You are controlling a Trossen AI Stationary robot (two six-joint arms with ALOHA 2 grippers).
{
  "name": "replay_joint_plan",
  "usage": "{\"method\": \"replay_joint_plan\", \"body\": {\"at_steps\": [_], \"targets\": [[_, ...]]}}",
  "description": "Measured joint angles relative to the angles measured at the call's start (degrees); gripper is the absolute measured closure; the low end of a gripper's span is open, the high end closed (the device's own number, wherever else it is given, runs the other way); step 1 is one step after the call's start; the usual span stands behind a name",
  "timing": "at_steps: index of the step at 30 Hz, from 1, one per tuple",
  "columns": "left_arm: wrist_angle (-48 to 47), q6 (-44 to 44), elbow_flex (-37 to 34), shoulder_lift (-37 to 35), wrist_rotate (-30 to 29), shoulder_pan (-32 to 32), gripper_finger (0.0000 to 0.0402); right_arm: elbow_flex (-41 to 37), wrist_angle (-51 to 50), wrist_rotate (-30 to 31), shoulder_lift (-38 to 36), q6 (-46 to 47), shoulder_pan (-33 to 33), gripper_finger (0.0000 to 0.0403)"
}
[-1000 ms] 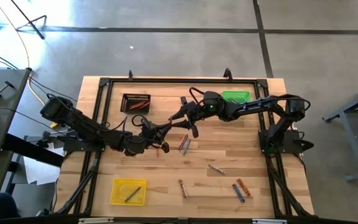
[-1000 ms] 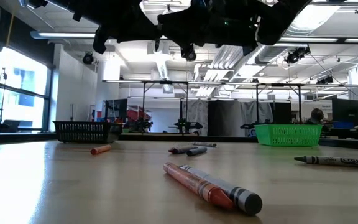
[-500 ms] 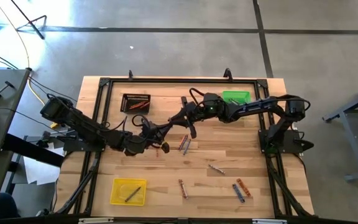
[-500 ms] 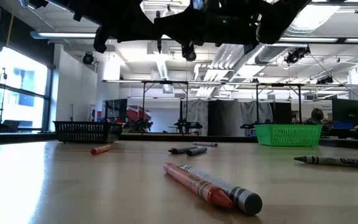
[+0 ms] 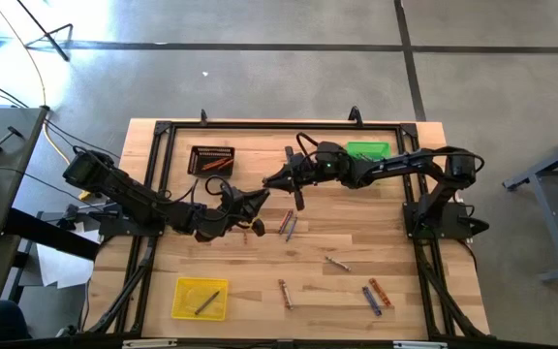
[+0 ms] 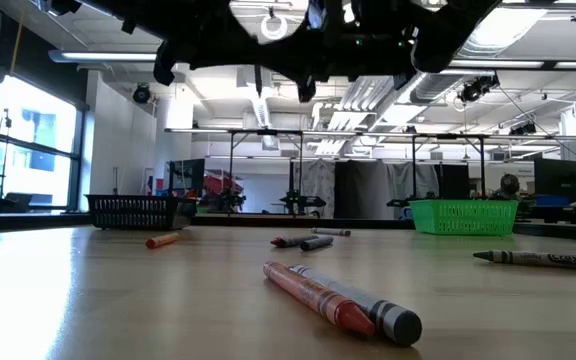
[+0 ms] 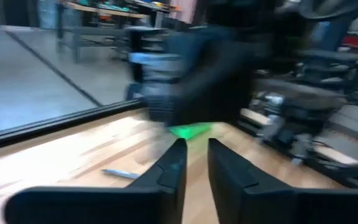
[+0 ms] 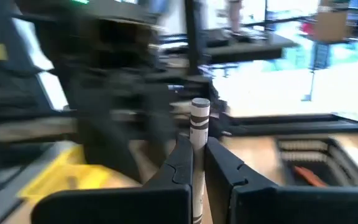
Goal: Sort crayons
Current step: Put the gray crayon into the green bin
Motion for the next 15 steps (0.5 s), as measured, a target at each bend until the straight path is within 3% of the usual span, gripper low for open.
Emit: {"method": "replay_joint_plan", "body": {"at_steps": [6, 15], "targets": [[-0.1, 2.0, 0.1, 0.0, 1.9, 0.0, 0.0289, 0.0, -7.6, 9.7, -0.5, -5.7, -1.9, 0.0401], [-1.1, 2.0, 0.1, 0.0, 2.0, -0.1, 0.0274, -0.1, -40.7, 43.3, -9.0, -14.3, -9.2, 0.0402]]}}
